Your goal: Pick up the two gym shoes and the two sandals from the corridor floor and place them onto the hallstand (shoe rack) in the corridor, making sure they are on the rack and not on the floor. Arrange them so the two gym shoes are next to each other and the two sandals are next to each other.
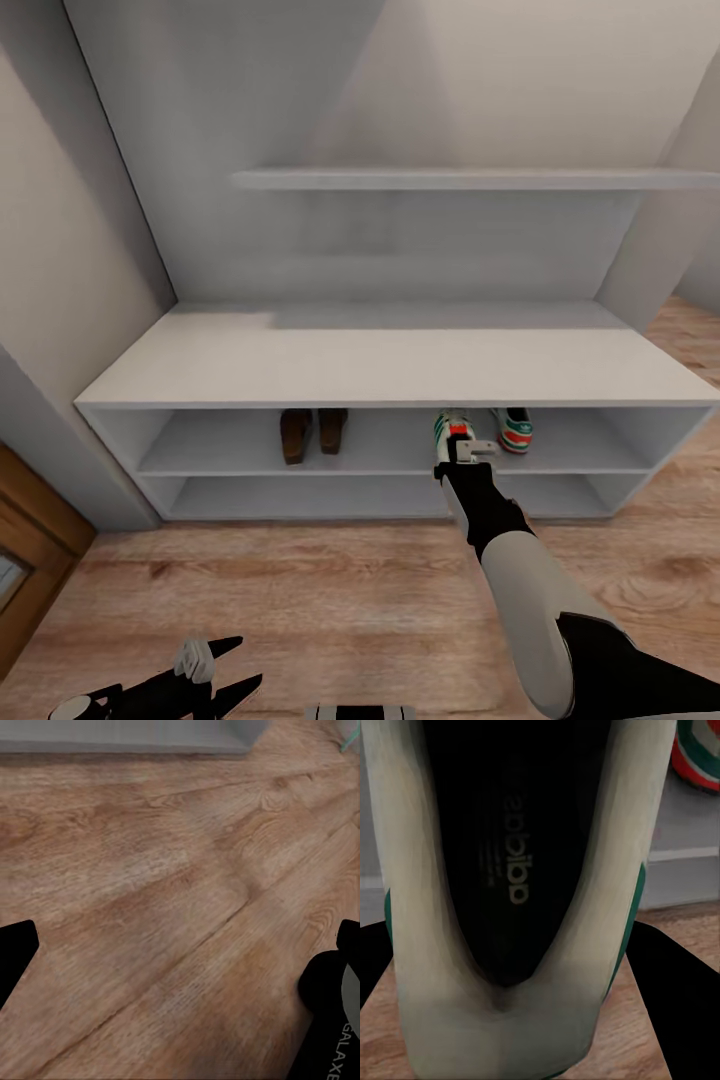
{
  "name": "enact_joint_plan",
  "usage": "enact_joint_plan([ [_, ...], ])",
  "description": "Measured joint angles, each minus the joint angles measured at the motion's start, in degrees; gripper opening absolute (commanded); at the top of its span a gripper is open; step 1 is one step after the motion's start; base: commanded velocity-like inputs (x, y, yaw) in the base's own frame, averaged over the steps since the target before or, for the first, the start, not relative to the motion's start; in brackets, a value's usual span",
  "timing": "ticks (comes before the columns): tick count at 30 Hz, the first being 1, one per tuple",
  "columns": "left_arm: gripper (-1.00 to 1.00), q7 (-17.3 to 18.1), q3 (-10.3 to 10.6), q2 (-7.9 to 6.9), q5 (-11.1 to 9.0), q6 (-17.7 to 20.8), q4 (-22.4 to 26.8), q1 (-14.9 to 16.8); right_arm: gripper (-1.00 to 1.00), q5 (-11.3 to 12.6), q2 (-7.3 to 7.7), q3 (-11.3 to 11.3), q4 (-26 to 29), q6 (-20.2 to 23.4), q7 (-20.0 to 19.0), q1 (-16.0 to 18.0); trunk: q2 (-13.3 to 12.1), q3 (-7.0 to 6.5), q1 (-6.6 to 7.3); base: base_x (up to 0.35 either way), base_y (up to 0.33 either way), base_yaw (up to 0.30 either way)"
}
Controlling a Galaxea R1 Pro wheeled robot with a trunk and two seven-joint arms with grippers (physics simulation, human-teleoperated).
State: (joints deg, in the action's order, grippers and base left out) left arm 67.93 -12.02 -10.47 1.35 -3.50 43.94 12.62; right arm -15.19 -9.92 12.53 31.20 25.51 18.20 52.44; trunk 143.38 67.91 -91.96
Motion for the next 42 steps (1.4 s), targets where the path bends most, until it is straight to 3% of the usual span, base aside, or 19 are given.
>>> enact_joint_plan([
  [9, 1.0, -0.05, 0.12, 0.06, 0.0, 0.05, 0.02, 0.0, -1.0, -0.08, 0.0, -0.01, -0.08, 0.0, 0.0, -0.08, 0.0, 0.0, -0.02, 0.266, 0.0, 0.0],
  [34, 1.0, -0.47, 0.27, 0.06, 0.08, 0.59, 0.01, 0.09, -1.0, -0.15, 0.0, -0.01, -0.06, 0.01, 0.0, -0.09, 0.0, 0.0, -0.03, 0.008, 0.0, -0.075],
  [42, 1.0, -0.53, 0.18, 0.01, 0.09, 0.58, 0.01, 0.09, -1.0, -0.12, 0.0, -0.01, 0.07, 0.01, 0.0, -0.08, 0.08, 1.45, -0.19, 0.0, 0.0, -0.069],
])
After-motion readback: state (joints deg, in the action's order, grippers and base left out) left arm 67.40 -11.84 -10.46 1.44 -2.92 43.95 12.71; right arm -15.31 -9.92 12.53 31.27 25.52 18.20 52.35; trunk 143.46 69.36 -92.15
